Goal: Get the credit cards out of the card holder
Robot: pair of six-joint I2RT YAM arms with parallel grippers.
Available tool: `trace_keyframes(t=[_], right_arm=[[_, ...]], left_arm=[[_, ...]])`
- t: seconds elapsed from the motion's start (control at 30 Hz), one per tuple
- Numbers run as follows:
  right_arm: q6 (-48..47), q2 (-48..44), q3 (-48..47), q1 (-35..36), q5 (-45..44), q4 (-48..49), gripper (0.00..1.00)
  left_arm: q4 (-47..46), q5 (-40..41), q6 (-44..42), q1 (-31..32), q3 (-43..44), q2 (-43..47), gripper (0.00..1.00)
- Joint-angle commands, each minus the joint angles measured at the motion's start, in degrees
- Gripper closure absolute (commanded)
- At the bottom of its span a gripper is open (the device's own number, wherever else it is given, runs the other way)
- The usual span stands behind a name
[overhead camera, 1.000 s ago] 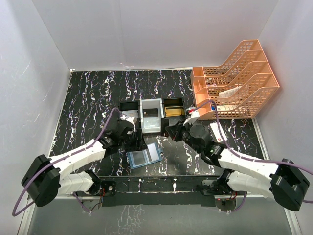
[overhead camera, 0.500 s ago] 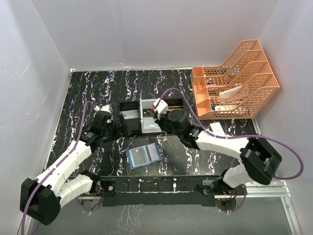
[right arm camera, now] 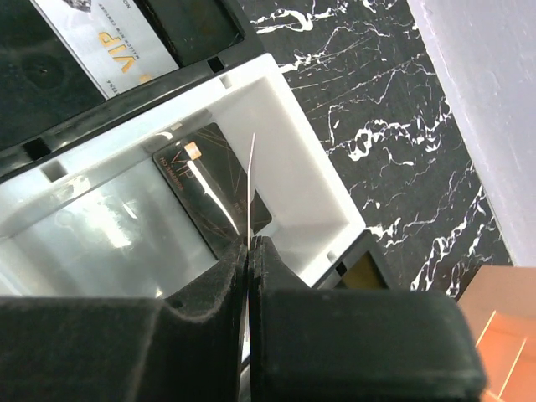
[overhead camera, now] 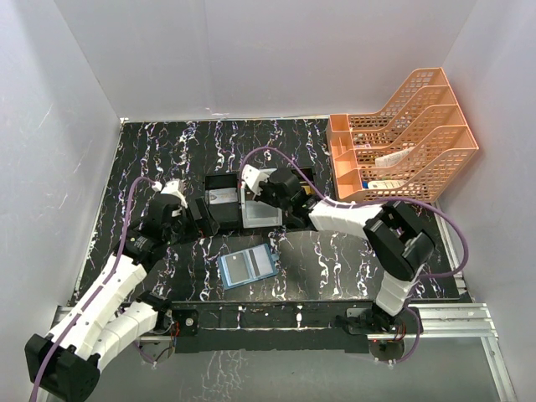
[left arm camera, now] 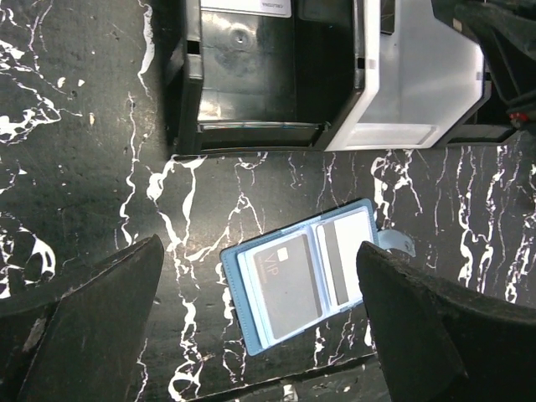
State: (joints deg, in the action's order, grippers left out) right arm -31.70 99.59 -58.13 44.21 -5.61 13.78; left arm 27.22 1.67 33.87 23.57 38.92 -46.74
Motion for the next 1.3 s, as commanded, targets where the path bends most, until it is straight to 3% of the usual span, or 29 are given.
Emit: trace_keyframes(t=[0.0,0.6,0.83,1.27], right_arm=[[-7.8,3.1,-3.9,-1.1,3.1,1.9,1.00],[-21.2,14.7,-10.6,-1.7,-0.3,4.6,1.00],[-20.5,13.4,-8.4,-1.7,1.6,5.0,0.76],[-16.4,12.2,-9.9,-1.8,6.2,1.6,0.57]], left_arm=[[2.6,2.8,-2.0,-0.3,2.3,1.4,0.01],[4.2,5.1,-3.3,-0.3,2.6,2.0,0.01],[3.8,4.4,-3.1,-0.3,2.0,2.7,0.01],[2.7,0.2,-3.8,-0.3,1.7,0.0,0.01]])
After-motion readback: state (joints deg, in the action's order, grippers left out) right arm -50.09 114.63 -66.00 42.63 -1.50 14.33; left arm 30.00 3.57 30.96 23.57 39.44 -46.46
